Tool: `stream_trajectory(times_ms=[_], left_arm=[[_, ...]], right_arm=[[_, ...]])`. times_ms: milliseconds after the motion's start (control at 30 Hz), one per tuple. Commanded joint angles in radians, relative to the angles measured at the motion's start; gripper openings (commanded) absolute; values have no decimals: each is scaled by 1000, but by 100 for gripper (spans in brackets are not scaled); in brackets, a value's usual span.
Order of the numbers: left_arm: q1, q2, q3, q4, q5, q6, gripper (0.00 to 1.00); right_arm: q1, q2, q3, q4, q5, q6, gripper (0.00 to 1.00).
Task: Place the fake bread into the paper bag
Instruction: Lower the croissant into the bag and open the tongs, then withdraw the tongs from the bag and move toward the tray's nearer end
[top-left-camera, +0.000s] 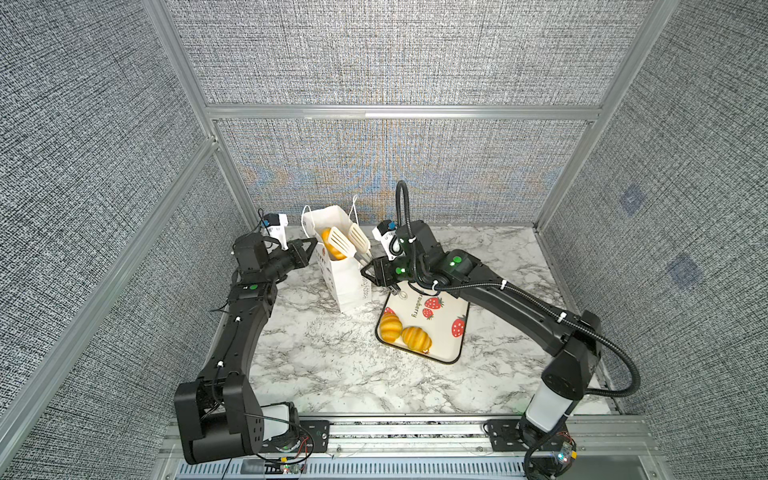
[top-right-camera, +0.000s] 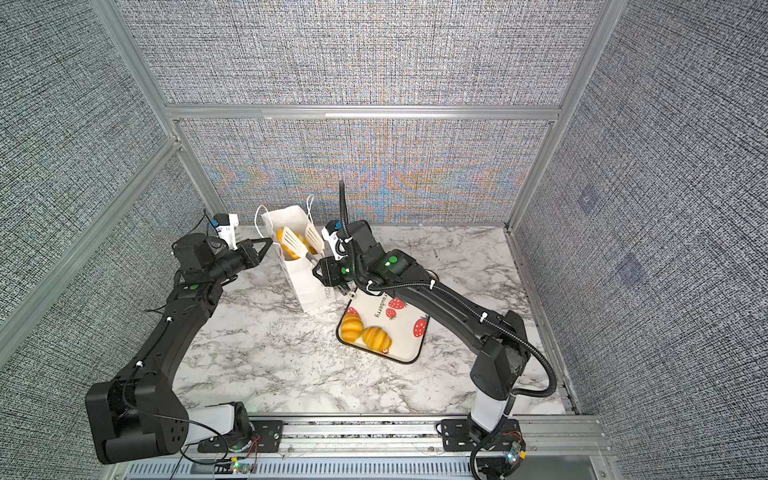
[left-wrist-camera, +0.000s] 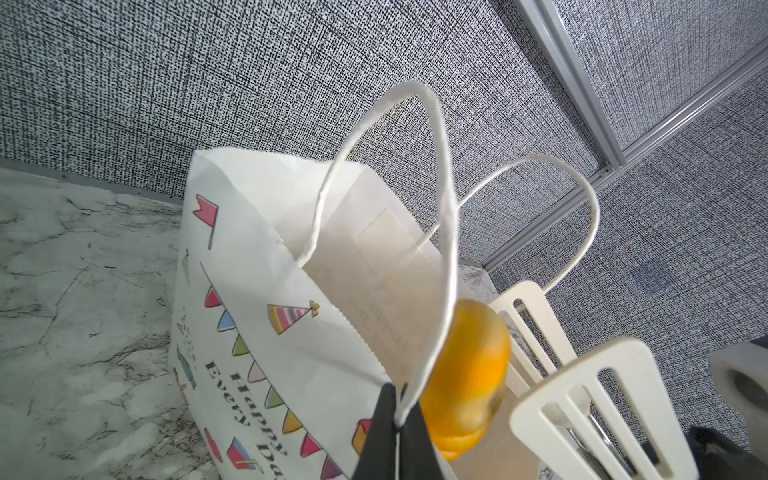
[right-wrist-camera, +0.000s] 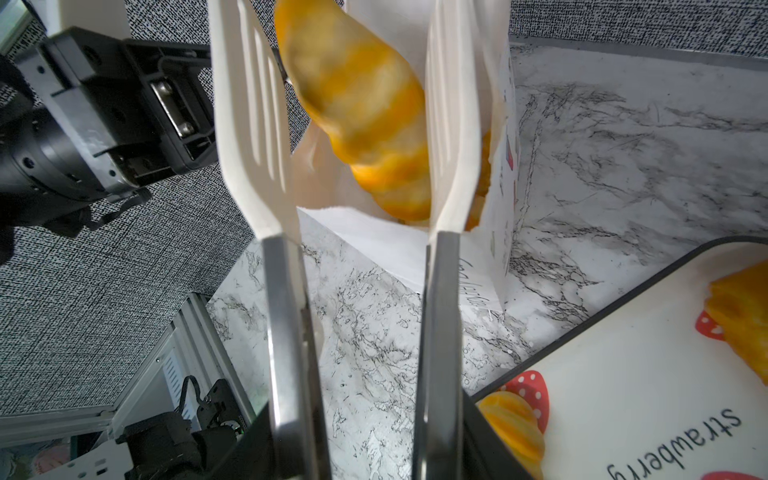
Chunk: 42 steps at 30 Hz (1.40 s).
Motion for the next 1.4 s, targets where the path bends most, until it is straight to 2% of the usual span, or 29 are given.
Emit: stream_trajectory(times_ms=[0, 367, 667, 1367], left_arm=[[1, -3, -2, 23, 3, 5, 0], [1, -5, -3, 25, 6, 1, 0], [2, -7, -4, 30, 8, -1, 0], [2, -8, -4, 27, 6, 0, 0]], right_arm=[[2, -9, 3, 34, 13, 1, 52], [2, -38, 18, 5, 25, -16, 51], [3, -120, -23, -23, 71, -31, 51], [0, -306, -267, -74, 183, 1, 51]])
